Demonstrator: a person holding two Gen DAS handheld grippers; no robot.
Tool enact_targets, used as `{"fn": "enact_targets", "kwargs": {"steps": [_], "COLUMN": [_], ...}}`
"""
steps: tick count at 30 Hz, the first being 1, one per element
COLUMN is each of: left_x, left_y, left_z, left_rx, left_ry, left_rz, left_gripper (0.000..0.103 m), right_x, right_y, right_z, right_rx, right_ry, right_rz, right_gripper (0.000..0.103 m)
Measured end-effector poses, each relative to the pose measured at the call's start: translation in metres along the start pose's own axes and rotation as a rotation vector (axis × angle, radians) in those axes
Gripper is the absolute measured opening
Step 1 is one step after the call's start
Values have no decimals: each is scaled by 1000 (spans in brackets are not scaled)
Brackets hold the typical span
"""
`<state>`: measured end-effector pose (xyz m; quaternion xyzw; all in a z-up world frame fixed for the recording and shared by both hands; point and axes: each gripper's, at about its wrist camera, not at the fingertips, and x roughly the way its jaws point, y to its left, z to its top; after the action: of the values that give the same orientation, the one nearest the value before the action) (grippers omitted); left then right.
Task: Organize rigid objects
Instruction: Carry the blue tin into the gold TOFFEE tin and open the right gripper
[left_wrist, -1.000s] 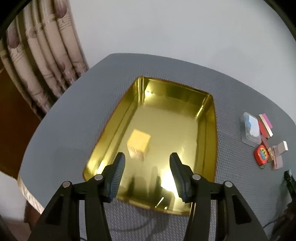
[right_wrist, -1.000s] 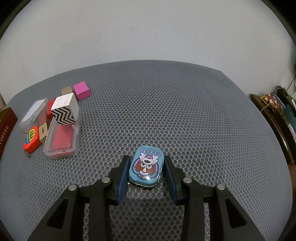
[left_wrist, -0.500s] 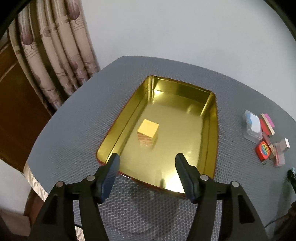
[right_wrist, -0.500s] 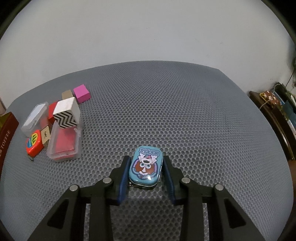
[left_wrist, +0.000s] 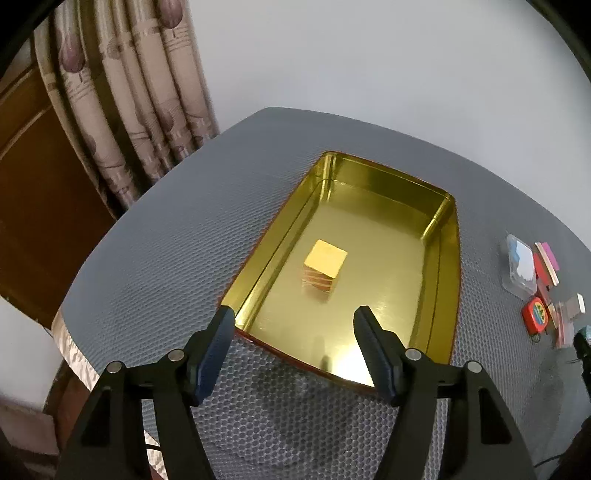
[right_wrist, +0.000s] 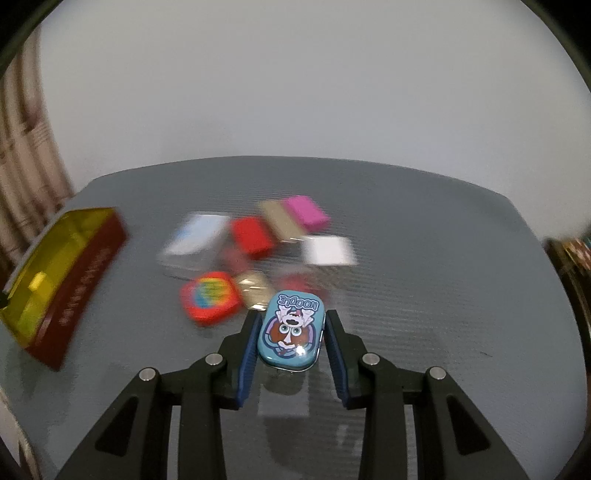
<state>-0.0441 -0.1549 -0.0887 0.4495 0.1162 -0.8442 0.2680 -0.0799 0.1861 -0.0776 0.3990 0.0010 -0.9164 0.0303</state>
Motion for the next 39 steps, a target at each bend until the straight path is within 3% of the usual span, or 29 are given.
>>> {"fn": "enact_targets", "kwargs": {"steps": [8, 19, 29, 39], "left_x": [3, 2, 8, 11], "left_y": [22, 56, 76, 82], "left_z": [8, 21, 22, 18], "left_rx": [-32, -129, -176, -216], "left_ry": [-12, -29, -6, 20], "left_rz": [27, 88, 105, 91], "left_gripper": [64, 70, 72, 73], "right_x": [-6, -9, 38, 81], "right_y": [118, 245, 302, 319], "right_z": [21, 48, 58, 61], "right_rx": [-174, -364, -457, -486], "right_ry": [-5, -11, 85, 177], "right_rz": [132, 283, 286, 252], "right_gripper": [35, 35, 35, 35]}}
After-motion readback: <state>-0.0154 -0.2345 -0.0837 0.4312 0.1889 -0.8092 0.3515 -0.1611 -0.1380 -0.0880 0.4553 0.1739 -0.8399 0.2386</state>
